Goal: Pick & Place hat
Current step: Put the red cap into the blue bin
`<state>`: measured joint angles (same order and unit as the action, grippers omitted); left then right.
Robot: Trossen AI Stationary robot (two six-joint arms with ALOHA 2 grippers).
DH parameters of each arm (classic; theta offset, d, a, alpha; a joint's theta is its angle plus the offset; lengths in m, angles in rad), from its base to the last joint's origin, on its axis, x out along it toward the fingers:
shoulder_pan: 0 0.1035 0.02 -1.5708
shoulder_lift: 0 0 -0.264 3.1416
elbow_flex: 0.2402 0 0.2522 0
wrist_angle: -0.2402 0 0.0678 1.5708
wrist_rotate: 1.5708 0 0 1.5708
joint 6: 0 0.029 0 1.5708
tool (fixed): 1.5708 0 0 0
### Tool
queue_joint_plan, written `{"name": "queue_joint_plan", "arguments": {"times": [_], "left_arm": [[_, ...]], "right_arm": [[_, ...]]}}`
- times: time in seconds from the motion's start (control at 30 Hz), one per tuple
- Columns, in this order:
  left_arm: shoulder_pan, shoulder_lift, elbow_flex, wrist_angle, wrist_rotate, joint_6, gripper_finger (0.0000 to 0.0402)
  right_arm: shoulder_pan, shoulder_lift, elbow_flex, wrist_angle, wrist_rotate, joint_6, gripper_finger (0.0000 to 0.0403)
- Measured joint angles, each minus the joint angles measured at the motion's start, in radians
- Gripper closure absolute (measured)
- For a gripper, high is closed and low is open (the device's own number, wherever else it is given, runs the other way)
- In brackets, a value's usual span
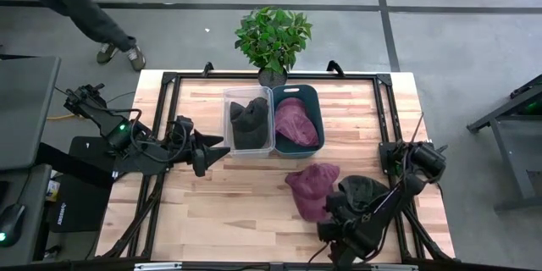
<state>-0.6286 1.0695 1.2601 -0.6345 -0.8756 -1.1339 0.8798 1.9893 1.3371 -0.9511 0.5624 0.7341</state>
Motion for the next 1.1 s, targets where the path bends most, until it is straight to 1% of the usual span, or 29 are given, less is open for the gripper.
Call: {"name": "queue_joint_plan", "arguments": {"times": [0.17, 0.27, 0.37, 0.47, 0.53, 0.6, 0.8, 0.9, 0.93, 1.1], "left_arm": [[0.000, 0.000, 0.000, 0.000, 0.004, 0.000, 0.0112], [0.000, 0.000, 0.000, 0.000, 0.009, -0.004, 0.0112], [0.000, 0.000, 0.000, 0.000, 0.010, -0.016, 0.0112], [0.000, 0.000, 0.000, 0.000, 0.018, -0.023, 0.0112], [0.000, 0.000, 0.000, 0.000, 0.025, -0.024, 0.0112], [0.000, 0.000, 0.000, 0.000, 0.028, -0.027, 0.0112], [0.000, 0.000, 0.000, 0.000, 0.029, -0.033, 0.0112], [0.000, 0.000, 0.000, 0.000, 0.028, -0.033, 0.0112], [0.000, 0.000, 0.000, -0.001, 0.028, -0.033, 0.0112], [0.000, 0.000, 0.000, -0.002, 0.028, -0.033, 0.0112]], "right_arm": [[-0.024, 0.007, -0.012, 0.018, 0.046, -0.006, 0.0144], [-0.040, 0.019, -0.011, 0.038, 0.042, -0.039, 0.0144], [-0.055, 0.025, -0.011, 0.037, 0.045, -0.036, 0.0144], [-0.065, 0.025, -0.011, 0.025, 0.057, -0.021, 0.0158], [-0.070, 0.025, -0.010, 0.015, 0.059, -0.021, 0.0180], [-0.071, 0.025, -0.010, 0.012, 0.055, -0.031, 0.0210], [-0.072, 0.024, 0.005, 0.002, 0.053, -0.039, 0.0321], [-0.073, 0.024, 0.033, -0.016, 0.058, -0.038, 0.0367], [-0.074, 0.024, 0.048, -0.024, 0.057, -0.035, 0.0374], [-0.081, 0.024, 0.138, -0.089, 0.029, 0.020, 0.0375]]}}
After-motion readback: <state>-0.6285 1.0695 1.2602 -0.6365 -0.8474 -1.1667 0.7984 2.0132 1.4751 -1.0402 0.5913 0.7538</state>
